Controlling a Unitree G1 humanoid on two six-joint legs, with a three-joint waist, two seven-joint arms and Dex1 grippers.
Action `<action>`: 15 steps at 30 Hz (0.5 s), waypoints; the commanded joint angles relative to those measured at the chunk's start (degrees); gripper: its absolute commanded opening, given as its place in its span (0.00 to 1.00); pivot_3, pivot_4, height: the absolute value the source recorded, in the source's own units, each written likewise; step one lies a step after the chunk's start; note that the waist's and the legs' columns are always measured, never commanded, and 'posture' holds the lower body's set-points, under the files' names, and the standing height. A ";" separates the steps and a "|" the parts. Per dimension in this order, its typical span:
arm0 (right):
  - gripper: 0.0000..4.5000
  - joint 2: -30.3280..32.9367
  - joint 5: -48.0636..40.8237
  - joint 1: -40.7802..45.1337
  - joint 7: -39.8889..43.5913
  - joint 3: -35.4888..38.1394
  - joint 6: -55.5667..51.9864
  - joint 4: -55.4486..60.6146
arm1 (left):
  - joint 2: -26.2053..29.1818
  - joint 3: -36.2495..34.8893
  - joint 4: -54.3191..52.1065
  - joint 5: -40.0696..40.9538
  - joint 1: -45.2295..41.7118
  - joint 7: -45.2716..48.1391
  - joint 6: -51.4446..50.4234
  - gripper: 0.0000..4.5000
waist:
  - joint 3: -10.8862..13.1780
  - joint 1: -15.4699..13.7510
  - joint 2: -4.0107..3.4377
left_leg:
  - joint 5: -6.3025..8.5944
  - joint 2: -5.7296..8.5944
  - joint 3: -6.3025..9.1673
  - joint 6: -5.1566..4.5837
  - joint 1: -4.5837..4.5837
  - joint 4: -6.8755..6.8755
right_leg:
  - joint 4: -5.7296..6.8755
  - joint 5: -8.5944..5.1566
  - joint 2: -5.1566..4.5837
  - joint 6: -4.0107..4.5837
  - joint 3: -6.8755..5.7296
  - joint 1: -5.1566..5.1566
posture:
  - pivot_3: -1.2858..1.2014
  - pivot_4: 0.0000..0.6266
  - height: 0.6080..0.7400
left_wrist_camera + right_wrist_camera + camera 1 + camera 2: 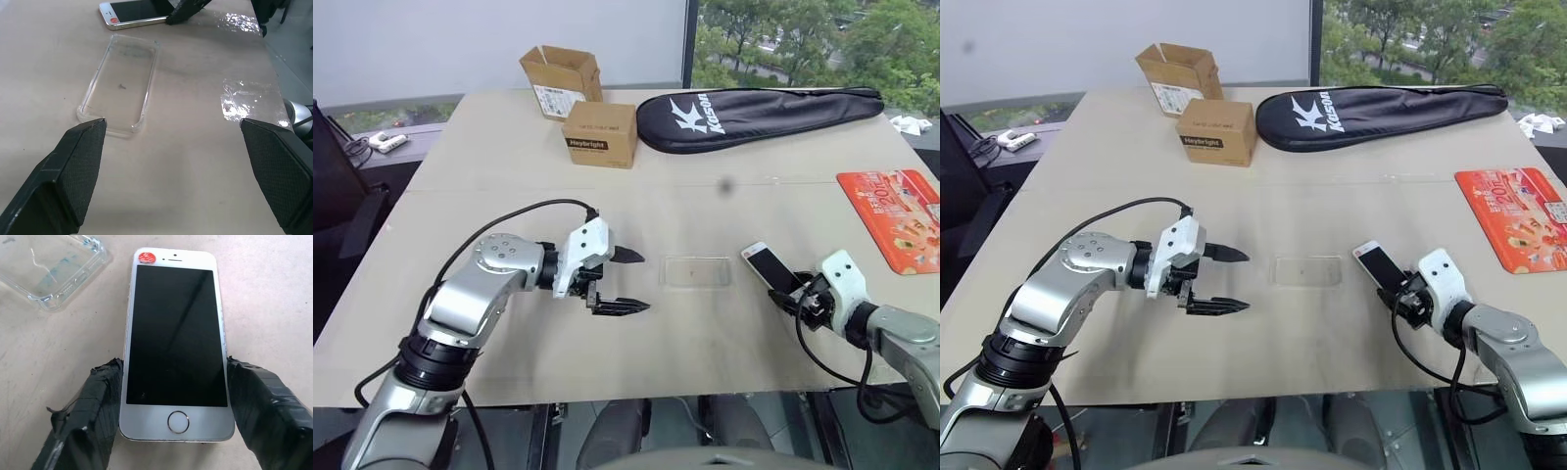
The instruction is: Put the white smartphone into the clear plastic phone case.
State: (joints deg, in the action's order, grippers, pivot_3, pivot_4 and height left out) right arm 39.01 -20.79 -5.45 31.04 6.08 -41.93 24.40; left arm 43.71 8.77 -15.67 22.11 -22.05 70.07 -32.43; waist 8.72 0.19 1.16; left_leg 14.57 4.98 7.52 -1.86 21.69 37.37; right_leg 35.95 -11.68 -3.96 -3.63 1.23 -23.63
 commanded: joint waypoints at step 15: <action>0.62 -0.10 -0.21 4.65 0.58 1.56 -0.11 -4.28 | 1.79 -3.40 -0.90 0.56 0.30 -2.38 2.68 1.00 | 0.02 -0.06 -0.02 | 0.00 0.00 -0.01 0.00 0.01 0.00 | -0.01 0.00 -0.07 0.00 0.01 -0.01 | 0.52 0.24 1.00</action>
State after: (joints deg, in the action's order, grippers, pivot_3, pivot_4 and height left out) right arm 38.96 -22.60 -1.85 32.20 6.93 -43.31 22.24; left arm 44.81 7.15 -15.08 21.96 -21.81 68.16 -30.62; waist 8.75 0.13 1.15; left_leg 14.57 4.98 7.50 -1.87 21.70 37.37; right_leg 35.95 -11.69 -4.02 -3.64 1.25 -23.65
